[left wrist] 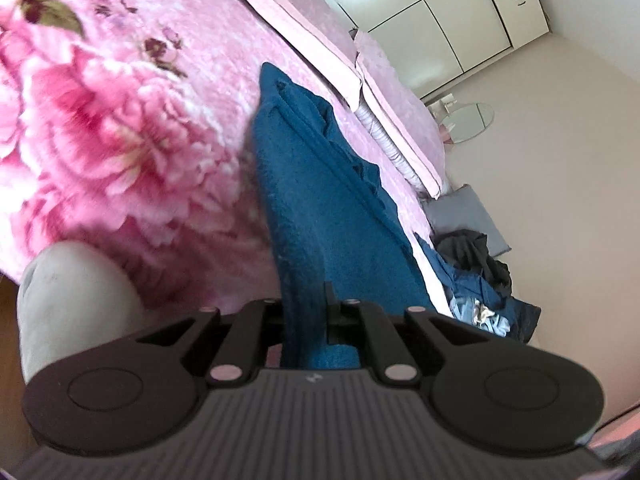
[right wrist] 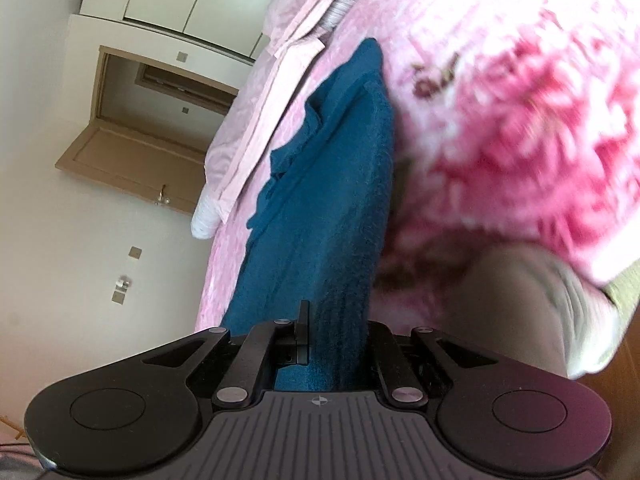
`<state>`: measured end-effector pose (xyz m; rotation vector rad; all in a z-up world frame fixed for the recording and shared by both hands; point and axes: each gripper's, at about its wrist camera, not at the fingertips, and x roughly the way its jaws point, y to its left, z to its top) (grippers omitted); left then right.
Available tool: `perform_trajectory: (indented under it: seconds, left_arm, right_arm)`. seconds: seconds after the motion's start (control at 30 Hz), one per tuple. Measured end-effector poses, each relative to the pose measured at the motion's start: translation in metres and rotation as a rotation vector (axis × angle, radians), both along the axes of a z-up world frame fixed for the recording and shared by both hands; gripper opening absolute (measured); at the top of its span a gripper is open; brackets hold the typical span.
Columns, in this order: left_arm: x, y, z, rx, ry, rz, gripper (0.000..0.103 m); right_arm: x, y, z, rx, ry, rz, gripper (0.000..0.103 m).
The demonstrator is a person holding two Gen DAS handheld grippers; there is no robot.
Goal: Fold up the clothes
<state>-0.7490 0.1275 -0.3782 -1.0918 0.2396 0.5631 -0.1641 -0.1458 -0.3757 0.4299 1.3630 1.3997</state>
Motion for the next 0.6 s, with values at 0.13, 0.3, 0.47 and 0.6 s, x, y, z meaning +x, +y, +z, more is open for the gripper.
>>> perform_trajectory:
  seconds: [0.13,0.3,0.47,0.6]
  left_arm:
    - [0.000,0.003,0.007,0.000,0.001,-0.004,0.005]
    - [0.017,0.033,0.030,0.022,-0.012,-0.033,0.005]
    - [0.057,0.107,0.056,0.028,-0.055,-0.057,0.006]
    - [0.110,0.184,0.057,0.030,-0.046,-0.051,0.007]
  right_arm:
    - [-0.005,-0.002,0.004,-0.033,-0.018,0.030,0.005]
    - [0.010,0.017,0.030,-0.008,-0.074,0.088,0.005]
    - [0.045,0.069,0.062,0.042,-0.093,0.123,0.005]
    - [0.083,0.148,0.078,0.054,-0.116,0.103,0.005]
